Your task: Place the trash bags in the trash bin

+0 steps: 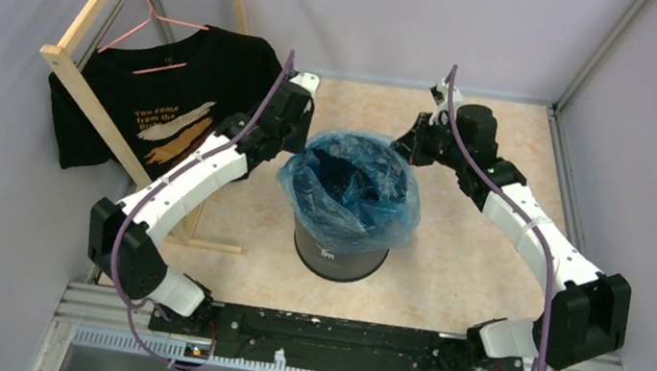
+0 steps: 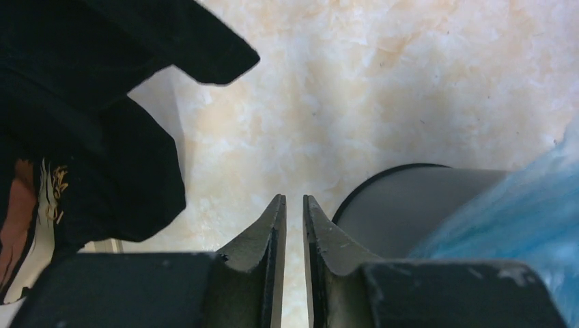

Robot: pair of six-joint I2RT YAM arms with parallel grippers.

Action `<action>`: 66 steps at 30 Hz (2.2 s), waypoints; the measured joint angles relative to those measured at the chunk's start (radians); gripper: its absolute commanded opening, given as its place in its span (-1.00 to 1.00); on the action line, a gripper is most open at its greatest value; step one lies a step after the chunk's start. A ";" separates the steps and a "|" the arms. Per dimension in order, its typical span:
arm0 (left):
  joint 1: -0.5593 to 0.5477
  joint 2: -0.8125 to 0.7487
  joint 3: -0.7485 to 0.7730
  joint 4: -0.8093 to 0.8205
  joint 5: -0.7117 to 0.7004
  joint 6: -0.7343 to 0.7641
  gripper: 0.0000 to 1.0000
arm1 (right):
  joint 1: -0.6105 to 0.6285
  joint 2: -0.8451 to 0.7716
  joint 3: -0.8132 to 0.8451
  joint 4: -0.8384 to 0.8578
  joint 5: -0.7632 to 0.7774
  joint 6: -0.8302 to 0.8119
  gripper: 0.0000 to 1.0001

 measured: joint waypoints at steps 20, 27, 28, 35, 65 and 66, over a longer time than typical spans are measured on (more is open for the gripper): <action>0.005 -0.329 -0.197 -0.053 0.042 -0.083 0.63 | -0.003 -0.237 0.003 -0.310 0.248 -0.035 0.46; 0.005 -0.432 -0.334 -0.053 0.144 -0.134 0.48 | -0.003 -0.461 -0.082 -0.410 0.229 -0.023 0.13; 0.007 -0.441 -0.355 -0.053 0.167 -0.148 0.47 | -0.002 -0.484 -0.106 -0.413 0.203 -0.013 0.13; -0.002 -0.487 -0.463 -0.013 0.324 -0.232 0.43 | -0.001 -0.594 -0.275 -0.381 0.045 0.089 -0.09; -0.063 -0.810 -0.412 -0.167 0.333 -0.374 0.79 | -0.006 -0.723 -0.364 -0.416 0.140 0.117 0.16; -0.063 -0.810 -0.416 -0.157 0.348 -0.381 0.79 | -0.006 -0.730 -0.382 -0.410 0.145 0.127 0.17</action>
